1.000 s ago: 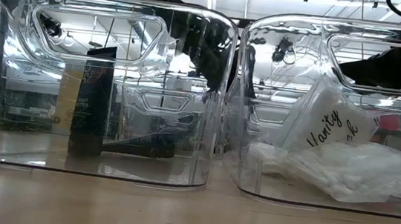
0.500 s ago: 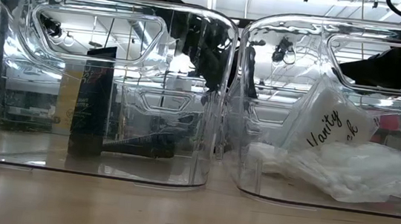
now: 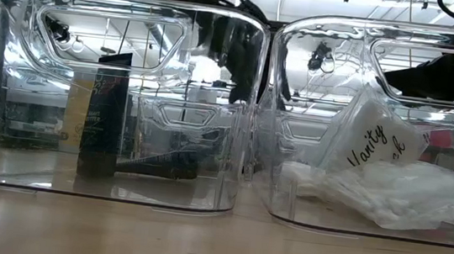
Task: Pick & Place Travel size toiletries
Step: Put the deodorant into the top left transparent bin
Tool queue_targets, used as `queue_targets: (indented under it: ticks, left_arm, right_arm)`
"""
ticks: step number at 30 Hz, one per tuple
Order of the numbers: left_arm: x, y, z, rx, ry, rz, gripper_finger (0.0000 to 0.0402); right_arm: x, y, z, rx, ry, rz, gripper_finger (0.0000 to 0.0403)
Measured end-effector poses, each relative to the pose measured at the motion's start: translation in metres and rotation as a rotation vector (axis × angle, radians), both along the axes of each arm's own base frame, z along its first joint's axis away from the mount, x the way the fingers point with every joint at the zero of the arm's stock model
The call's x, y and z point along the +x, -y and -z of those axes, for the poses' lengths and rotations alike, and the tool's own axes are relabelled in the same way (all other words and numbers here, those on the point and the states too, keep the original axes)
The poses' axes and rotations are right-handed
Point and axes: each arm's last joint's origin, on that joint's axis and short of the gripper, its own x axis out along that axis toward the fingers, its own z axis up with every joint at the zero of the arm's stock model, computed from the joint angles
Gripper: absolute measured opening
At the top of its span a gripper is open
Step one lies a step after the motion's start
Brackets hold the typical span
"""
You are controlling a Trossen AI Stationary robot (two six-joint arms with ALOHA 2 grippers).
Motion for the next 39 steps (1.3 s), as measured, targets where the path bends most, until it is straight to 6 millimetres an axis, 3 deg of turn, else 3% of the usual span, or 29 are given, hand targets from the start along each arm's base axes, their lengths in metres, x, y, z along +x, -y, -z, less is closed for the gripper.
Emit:
queue_targets:
  ticks: [6,16,19,30,39]
  left_arm:
    - [-0.006,0.008,-0.015,0.078,-0.005,0.022,0.0171]
    - [-0.015,0.017,-0.005,0.085,-0.098,0.055,0.0115]
    - [-0.02,0.022,-0.012,0.13,-0.085,0.044,0.0095]
    - [-0.062,0.043,-0.043,0.244,-0.051,0.017,0.0045]
    - [-0.102,0.06,-0.049,0.295,-0.074,-0.049,0.0028]
  right_arm:
    - [0.0,0.0,0.0,0.0,-0.001,0.001,0.0014]
    - [0.0,0.0,0.0,0.0,-0.001,0.001,0.0013]
    - [0.0,0.0,0.0,0.0,-0.001,0.0,0.0014]
    - [0.0,0.0,0.0,0.0,-0.001,0.0,0.0014]
    - [0.0,0.0,0.0,0.0,-0.001,0.001,0.0014]
